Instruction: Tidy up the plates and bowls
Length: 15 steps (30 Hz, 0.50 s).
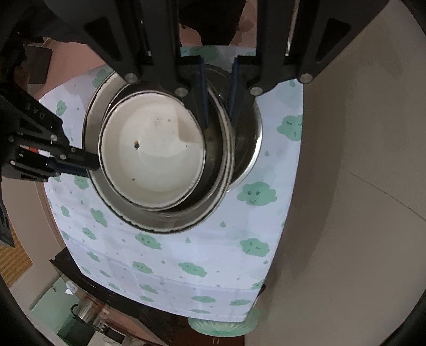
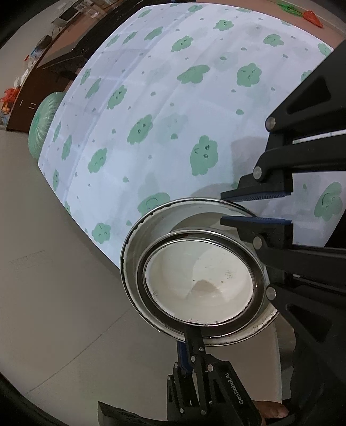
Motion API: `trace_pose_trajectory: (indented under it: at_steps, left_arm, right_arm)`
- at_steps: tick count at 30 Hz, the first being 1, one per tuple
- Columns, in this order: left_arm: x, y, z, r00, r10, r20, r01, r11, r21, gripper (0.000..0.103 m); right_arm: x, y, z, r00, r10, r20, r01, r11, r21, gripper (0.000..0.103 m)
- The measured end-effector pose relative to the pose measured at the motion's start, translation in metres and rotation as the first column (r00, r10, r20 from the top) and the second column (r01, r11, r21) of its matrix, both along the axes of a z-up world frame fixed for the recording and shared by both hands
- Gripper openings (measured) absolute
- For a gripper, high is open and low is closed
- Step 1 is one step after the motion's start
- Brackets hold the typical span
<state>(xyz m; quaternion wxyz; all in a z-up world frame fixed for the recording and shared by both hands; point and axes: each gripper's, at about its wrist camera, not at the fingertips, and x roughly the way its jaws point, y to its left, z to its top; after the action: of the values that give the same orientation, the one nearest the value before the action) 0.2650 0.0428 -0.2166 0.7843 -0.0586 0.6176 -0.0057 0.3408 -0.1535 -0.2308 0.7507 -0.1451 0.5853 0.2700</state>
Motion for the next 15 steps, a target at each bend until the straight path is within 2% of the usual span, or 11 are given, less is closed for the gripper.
trace_pose_trajectory:
  at_steps: [15]
  left_arm:
    - [-0.011,0.017,-0.026,0.997,0.046,-0.058,-0.047,0.999,-0.004,0.010]
  right_arm:
    - [-0.009,0.021,-0.026,0.997,0.040,-0.060,-0.042,0.999,-0.019,0.012]
